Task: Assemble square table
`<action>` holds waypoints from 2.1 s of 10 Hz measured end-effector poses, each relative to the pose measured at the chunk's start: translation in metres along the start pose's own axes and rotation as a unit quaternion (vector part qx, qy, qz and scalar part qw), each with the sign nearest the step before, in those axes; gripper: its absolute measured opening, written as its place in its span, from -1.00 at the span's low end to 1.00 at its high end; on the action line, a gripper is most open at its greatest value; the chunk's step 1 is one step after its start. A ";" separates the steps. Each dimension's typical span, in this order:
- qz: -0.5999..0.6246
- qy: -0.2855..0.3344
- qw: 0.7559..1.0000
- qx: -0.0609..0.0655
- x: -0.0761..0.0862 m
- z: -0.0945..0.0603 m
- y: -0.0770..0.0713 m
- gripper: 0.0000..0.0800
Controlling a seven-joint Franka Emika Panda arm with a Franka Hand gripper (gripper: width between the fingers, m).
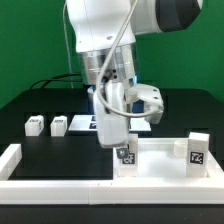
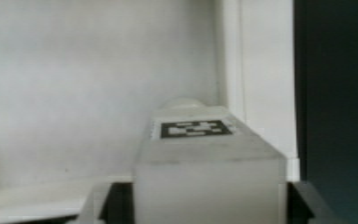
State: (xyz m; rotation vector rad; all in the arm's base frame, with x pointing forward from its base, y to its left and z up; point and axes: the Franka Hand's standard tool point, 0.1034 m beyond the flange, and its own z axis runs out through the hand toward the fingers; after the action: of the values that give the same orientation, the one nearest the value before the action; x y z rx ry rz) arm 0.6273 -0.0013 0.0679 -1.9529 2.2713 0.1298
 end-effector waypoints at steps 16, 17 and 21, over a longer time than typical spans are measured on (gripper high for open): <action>0.006 -0.008 1.000 0.004 -0.034 -0.033 0.010 0.62; 0.007 -0.008 1.000 0.003 -0.033 -0.031 0.011 0.62; 0.006 -0.007 1.000 0.002 -0.033 -0.029 0.011 0.62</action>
Offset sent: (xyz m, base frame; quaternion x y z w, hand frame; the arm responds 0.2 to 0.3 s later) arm -0.0013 0.0035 -0.0008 -0.0026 -0.0031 0.1950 0.9808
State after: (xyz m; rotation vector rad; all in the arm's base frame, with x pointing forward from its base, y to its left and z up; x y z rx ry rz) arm 0.6192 0.0279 0.1019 -1.9292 2.2735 0.1395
